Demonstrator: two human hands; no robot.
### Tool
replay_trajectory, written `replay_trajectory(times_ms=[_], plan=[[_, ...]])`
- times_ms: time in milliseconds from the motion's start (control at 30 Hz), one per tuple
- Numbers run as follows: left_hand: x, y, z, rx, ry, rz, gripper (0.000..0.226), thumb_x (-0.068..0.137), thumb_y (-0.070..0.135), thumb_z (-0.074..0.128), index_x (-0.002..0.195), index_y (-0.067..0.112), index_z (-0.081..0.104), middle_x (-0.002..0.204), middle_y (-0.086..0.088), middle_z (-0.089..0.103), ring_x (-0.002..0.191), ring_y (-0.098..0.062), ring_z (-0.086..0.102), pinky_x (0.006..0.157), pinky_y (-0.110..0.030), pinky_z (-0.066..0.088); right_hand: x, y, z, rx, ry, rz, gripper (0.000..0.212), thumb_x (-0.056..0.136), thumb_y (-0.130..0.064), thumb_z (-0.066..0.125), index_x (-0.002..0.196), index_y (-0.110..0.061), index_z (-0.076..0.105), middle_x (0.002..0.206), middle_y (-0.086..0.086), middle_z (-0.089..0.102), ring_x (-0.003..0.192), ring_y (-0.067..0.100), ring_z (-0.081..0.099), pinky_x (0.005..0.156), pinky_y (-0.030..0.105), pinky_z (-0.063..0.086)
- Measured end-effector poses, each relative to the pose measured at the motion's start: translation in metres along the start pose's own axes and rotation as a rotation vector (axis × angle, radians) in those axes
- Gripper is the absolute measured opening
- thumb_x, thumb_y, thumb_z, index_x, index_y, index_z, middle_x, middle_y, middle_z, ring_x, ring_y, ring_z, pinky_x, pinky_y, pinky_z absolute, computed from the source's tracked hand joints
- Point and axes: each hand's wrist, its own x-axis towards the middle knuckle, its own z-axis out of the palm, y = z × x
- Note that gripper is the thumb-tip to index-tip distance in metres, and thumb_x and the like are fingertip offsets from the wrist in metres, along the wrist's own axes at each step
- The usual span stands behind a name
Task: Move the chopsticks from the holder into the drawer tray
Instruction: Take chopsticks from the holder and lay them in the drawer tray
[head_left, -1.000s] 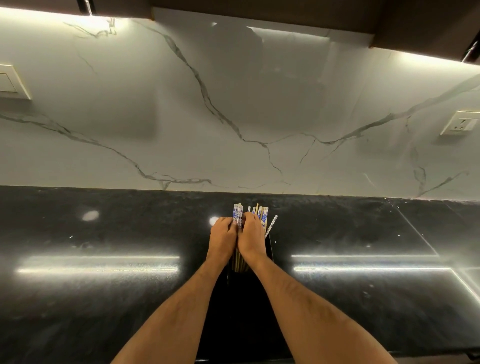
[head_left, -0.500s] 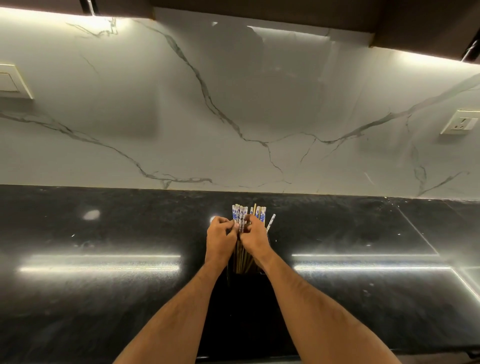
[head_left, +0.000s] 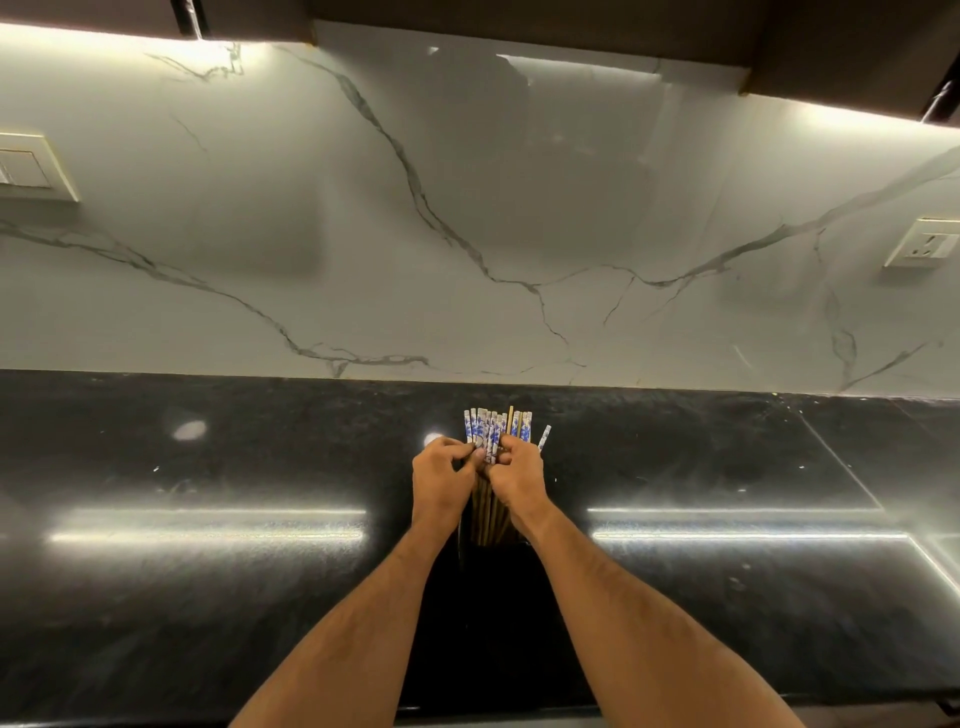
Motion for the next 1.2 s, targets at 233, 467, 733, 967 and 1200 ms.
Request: replay_trajectory(times_ms=[233, 467, 733, 967, 1200], plan=[[-0.003, -0.002, -0.004, -0.036, 0.023, -0.038, 0.017, 0.089, 0.019, 0.076, 0.103, 0.010, 0.078, 0.090, 0.008, 0.069, 0.075, 0.003, 0.062, 0.069, -0.009, 0.050, -0.003, -0.002, 0.001, 0.074, 0.019, 0.023, 0.032, 0.081, 0.001, 0.078, 0.111, -0.006, 0.071, 0.100, 0.009, 0.075, 0.093, 0.017, 0.073, 0.085, 0.039, 0.061], [-0.008, 0.009, -0.010, -0.068, 0.082, -0.023, 0.017, 0.091, 0.019, 0.073, 0.104, 0.009, 0.076, 0.096, 0.002, 0.069, 0.078, 0.001, 0.061, 0.068, -0.007, 0.047, -0.004, -0.010, -0.002, 0.043, 0.063, -0.023, 0.030, 0.078, -0.005, 0.083, 0.107, -0.005, 0.072, 0.094, 0.006, 0.077, 0.086, 0.015, 0.075, 0.081, 0.038, 0.062], [-0.002, 0.058, -0.033, -0.422, -0.059, 0.017, 0.019, 0.097, 0.014, 0.064, 0.114, 0.008, 0.070, 0.100, 0.001, 0.075, 0.090, -0.007, 0.072, 0.081, -0.022, 0.058, -0.009, -0.070, -0.047, 0.166, 0.180, -0.230, 0.029, 0.078, -0.006, 0.083, 0.105, -0.012, 0.075, 0.090, -0.001, 0.078, 0.079, 0.007, 0.075, 0.078, 0.030, 0.063], [-0.017, 0.109, -0.045, -0.614, -0.532, 0.025, 0.021, 0.103, 0.014, 0.054, 0.105, 0.000, 0.070, 0.092, -0.013, 0.077, 0.086, -0.025, 0.076, 0.078, -0.030, 0.060, -0.037, -0.114, -0.097, 0.245, 0.071, -0.352, 0.038, 0.077, -0.004, 0.082, 0.112, -0.013, 0.069, 0.092, 0.004, 0.078, 0.080, 0.016, 0.077, 0.076, 0.043, 0.064], [-0.063, 0.126, -0.046, -0.686, -0.644, -0.123, 0.022, 0.101, 0.014, 0.055, 0.112, 0.000, 0.068, 0.100, -0.020, 0.075, 0.097, -0.034, 0.074, 0.086, -0.038, 0.060, -0.070, -0.116, -0.145, 0.160, -0.129, -0.532, 0.099, 0.077, 0.006, 0.080, 0.154, -0.026, 0.029, 0.120, 0.013, 0.066, 0.096, 0.022, 0.075, 0.081, 0.039, 0.062]])
